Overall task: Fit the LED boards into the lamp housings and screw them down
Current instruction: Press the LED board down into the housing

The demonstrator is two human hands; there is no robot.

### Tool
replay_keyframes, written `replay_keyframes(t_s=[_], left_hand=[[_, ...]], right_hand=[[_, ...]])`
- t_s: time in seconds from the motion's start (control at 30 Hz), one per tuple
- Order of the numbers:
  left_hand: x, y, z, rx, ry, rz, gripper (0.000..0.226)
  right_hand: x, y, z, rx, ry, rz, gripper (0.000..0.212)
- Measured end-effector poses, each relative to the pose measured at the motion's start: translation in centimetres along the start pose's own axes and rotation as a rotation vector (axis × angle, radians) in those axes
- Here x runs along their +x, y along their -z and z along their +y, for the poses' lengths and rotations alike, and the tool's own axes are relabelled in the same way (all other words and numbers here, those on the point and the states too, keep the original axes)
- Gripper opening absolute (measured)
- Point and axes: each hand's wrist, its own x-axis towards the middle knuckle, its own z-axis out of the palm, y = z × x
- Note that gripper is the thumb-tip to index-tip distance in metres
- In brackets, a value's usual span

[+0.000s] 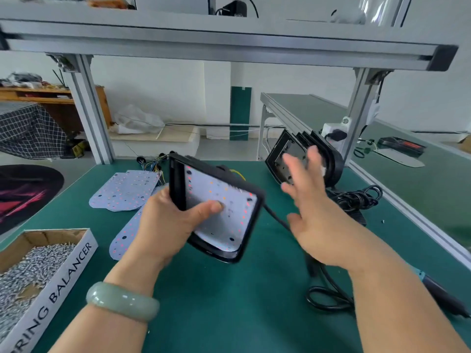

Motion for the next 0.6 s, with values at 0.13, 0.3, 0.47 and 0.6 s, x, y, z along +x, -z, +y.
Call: replay_keyframes(t_s=[0.13, 0.3, 0.47, 0.6], left_hand=[[0.8, 0.8, 0.1, -0.232, 0.193, 0.144, 0.046], [0.2, 2.3, 0.7, -0.391, 0.366, -0.013, 0.05], [-0.5, 2.2, 0.6, -0.275, 0.436, -0.151, 0.023], [-0.3, 2.3, -0.4, -0.175, 0.607, -0.152, 0.009]], right_hand=[[0.5, 0.9, 0.9, -0.124, -0.17, 0.362, 0.092], [1.3, -1.3, 0.3, -0.119, -0.117, 0.351, 0.014], [1.4, -5.9, -2.3, -0.476, 0.011, -0.105, 0.017], [0.7, -7.0, -2.0, -0.269, 0.014, -0.337, 0.022]])
